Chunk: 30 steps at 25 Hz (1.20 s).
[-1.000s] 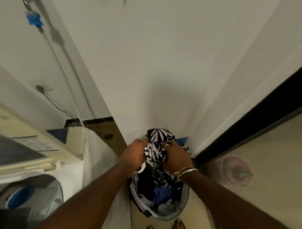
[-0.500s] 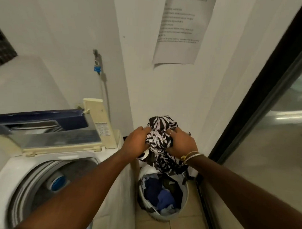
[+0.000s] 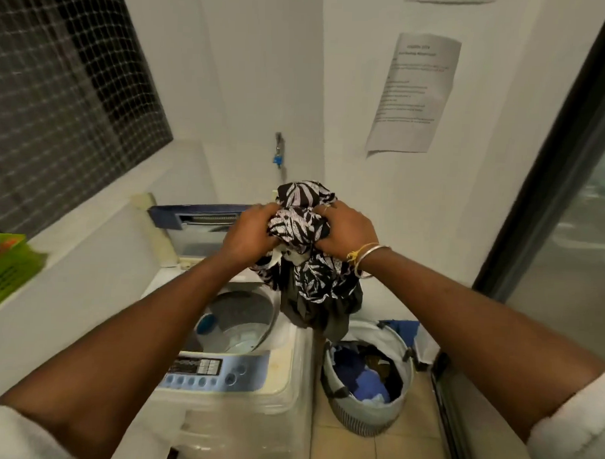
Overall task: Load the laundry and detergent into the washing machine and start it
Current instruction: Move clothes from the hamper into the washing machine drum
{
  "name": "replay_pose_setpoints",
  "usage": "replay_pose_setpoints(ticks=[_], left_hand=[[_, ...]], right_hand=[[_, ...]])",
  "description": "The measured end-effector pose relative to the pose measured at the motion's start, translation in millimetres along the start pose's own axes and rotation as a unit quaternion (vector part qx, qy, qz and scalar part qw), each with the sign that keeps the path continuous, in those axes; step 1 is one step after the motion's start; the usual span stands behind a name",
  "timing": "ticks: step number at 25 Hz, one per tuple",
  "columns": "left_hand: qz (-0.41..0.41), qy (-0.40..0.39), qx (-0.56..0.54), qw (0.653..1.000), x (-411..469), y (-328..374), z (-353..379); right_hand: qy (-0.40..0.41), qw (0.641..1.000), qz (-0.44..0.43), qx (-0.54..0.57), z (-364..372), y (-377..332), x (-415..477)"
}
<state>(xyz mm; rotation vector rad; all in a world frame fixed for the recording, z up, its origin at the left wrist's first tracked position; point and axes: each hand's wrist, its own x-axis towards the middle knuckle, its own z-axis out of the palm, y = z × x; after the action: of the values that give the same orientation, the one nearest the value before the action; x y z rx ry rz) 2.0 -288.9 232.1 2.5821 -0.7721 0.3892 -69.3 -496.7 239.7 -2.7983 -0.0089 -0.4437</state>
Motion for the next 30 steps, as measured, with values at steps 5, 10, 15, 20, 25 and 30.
replay_pose_setpoints(ticks=[5,10,15,20,25,30], left_hand=[[-0.034,0.072,0.043,0.996,-15,-69,-67],[-0.087,0.066,0.029,0.994,-31,-158,-73],[-0.106,-0.006,-0.02,0.994,-31,-242,-34],[-0.129,-0.136,-0.1,0.977,-35,-309,25],[-0.133,-0.233,-0.162,0.95,-49,-354,73],[-0.1,-0.248,-0.145,0.952,-51,-365,89]], right_hand=[[0.03,0.997,-0.061,0.048,12,-84,42],[-0.003,0.995,-0.077,0.063,72,-151,79],[-0.06,0.996,-0.03,0.06,153,-178,101],[-0.158,0.986,0.041,0.019,238,-182,116],[-0.244,0.965,0.093,0.035,312,-175,118],[-0.237,0.964,0.11,0.039,340,-173,116]])
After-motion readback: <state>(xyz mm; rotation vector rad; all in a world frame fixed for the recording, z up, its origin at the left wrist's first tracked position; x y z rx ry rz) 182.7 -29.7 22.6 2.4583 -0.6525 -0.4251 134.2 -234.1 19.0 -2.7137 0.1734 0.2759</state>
